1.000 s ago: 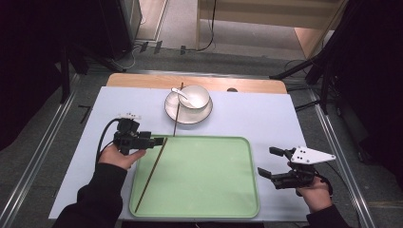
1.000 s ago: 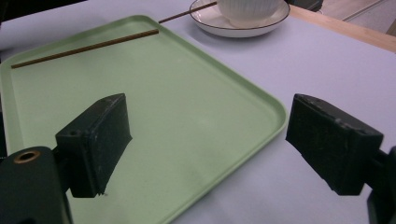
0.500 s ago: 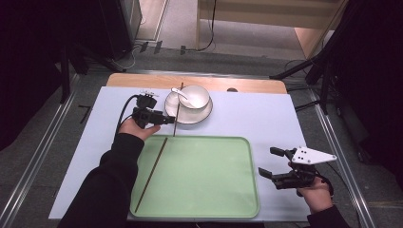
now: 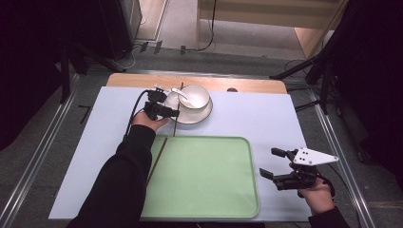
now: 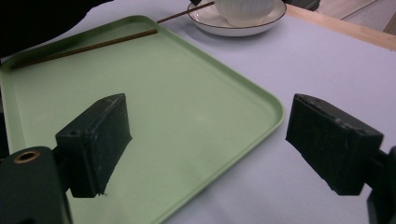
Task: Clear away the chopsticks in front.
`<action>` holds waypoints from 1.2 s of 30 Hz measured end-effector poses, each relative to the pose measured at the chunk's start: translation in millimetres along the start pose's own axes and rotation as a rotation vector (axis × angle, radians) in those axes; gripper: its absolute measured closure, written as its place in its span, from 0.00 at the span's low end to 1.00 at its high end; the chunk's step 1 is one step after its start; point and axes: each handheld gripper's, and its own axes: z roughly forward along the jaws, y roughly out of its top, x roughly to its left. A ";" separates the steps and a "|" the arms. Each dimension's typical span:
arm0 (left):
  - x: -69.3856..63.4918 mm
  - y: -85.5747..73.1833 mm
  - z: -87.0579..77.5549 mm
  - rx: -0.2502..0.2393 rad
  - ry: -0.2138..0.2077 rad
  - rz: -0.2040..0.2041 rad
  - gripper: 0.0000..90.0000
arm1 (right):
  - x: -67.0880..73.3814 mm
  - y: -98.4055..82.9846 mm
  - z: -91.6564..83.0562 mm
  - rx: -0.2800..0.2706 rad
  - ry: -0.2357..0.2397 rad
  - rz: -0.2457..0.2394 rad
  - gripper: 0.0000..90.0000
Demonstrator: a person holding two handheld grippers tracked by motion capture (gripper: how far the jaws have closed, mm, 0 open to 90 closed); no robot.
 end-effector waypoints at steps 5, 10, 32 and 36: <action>1.7 2.1 10.0 0.020 0.001 -0.051 0.66 | -0.1 -0.8 -1.3 0.001 0.000 -0.001 0.16; 2.3 5.3 16.6 0.038 0.016 -0.117 0.76 | -0.2 -1.2 -2.2 -0.001 0.000 0.001 0.16; 20.0 10.7 -15.2 -0.025 0.043 -0.272 0.96 | 0.7 -0.4 -3.3 -0.020 0.015 -0.006 0.16; 26.3 8.3 -35.2 -0.036 0.052 -0.267 0.96 | 0.9 0.0 -2.6 -0.022 0.016 -0.008 0.16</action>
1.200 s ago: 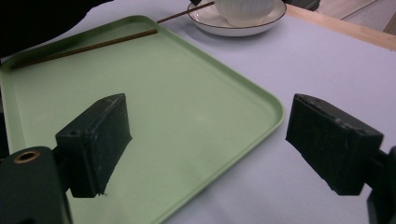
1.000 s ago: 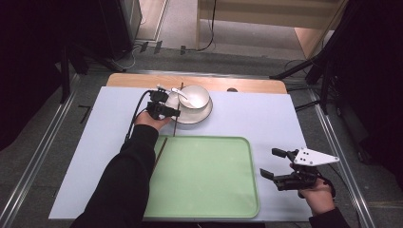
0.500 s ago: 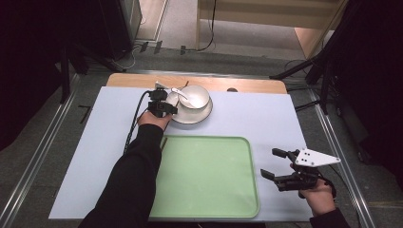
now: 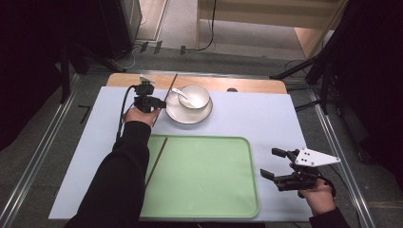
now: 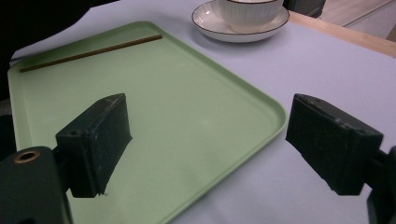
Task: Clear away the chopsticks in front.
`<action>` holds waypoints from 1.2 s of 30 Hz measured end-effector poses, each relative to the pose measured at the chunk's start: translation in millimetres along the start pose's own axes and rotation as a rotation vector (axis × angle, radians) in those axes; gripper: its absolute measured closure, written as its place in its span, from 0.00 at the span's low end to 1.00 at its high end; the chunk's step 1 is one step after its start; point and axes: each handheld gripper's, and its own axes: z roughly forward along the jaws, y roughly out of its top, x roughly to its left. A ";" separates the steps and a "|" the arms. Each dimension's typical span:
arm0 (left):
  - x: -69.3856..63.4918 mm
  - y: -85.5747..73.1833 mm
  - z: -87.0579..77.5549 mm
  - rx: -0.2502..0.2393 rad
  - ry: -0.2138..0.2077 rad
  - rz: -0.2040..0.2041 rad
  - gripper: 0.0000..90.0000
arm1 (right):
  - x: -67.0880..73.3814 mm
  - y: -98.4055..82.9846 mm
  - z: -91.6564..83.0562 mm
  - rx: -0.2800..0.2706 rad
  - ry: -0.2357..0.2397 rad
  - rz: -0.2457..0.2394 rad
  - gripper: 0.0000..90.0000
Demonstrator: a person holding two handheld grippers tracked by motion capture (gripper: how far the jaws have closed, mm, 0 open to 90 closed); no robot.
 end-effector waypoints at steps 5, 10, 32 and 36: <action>8.8 -5.5 -24.1 -0.019 -0.036 -0.012 0.96 | 0.1 -0.2 0.9 0.008 -0.003 -0.001 0.16; 19.6 -16.5 -44.4 -0.027 -0.027 -0.014 0.96 | 0.1 -0.7 1.3 0.012 -0.005 -0.002 0.16; 18.6 -103.7 -86.2 -0.061 -0.065 0.005 0.96 | -0.5 1.8 4.4 0.013 -0.006 -0.006 0.16; 13.0 -115.1 -91.1 -0.057 -0.065 0.020 0.96 | -1.3 2.2 4.5 0.008 -0.004 -0.006 0.16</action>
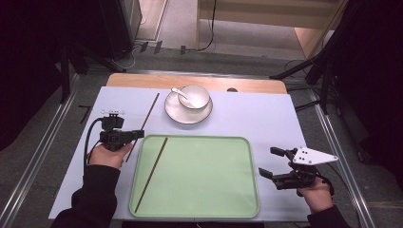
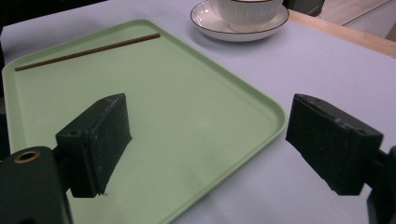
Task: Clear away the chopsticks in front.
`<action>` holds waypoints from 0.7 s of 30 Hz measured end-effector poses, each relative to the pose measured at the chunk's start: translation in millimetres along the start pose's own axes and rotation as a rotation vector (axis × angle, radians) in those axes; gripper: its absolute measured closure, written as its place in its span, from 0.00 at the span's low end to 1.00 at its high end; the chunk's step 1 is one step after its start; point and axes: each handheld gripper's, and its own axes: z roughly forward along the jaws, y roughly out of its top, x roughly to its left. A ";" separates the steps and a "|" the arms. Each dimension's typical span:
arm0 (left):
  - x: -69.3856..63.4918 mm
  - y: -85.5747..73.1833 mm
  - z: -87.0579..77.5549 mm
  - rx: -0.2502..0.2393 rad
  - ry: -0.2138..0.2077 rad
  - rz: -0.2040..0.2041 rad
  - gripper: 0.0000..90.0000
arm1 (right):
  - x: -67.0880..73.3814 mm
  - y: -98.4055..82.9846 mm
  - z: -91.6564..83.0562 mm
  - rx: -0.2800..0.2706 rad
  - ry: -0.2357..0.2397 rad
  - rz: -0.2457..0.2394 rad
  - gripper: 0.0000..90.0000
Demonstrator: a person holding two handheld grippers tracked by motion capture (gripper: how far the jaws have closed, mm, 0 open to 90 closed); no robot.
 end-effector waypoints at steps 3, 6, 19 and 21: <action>-5.8 -8.5 -3.3 0.004 -0.005 0.014 0.96 | -0.1 0.7 0.1 -0.002 0.002 0.001 0.16; -11.6 -16.1 -6.2 0.006 -0.012 0.022 0.96 | 0.3 1.3 0.5 -0.004 0.002 -0.002 0.16; -29.1 -49.2 -14.5 0.026 -0.045 0.041 0.96 | 0.2 2.0 3.2 0.004 -0.002 -0.009 0.16; -32.1 -54.2 -14.7 0.025 -0.048 0.040 0.96 | 0.3 2.0 3.0 0.001 0.000 -0.009 0.16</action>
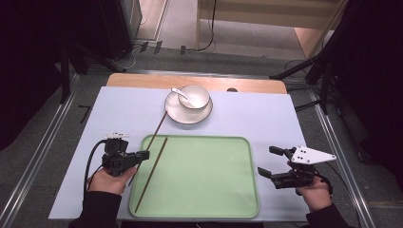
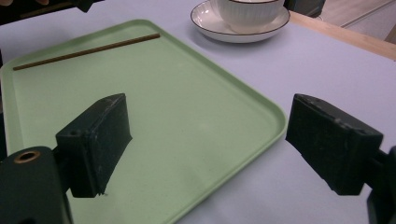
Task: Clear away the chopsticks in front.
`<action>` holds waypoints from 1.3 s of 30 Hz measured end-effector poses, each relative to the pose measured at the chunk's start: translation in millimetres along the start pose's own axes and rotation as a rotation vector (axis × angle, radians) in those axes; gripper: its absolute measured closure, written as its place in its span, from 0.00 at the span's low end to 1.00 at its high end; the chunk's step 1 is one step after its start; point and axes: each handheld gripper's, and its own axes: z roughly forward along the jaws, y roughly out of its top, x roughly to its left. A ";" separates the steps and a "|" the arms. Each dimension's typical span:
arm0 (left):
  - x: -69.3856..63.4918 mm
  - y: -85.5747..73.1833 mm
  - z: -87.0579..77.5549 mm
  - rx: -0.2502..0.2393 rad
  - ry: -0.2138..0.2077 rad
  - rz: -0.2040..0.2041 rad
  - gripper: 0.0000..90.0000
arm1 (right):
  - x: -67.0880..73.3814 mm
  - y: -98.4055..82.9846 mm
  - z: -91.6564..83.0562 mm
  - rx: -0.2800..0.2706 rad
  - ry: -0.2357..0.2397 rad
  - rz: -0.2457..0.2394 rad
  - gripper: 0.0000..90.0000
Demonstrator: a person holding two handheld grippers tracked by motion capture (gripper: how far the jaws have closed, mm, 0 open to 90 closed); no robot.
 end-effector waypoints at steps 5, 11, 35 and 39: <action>-7.4 -9.8 3.0 0.006 -0.008 0.008 0.96 | -0.3 -0.3 -0.3 0.003 -0.001 0.001 0.16; -13.3 -20.6 8.4 0.008 0.020 0.013 0.96 | 0.5 0.1 -0.2 0.001 0.003 0.000 0.16; -15.8 -43.2 40.2 0.134 0.077 -0.032 0.95 | 0.9 0.1 -1.5 -0.002 0.007 -0.001 0.16; -16.9 -46.4 37.4 0.138 0.097 -0.028 0.95 | 0.4 0.1 -1.8 -0.004 0.005 -0.001 0.16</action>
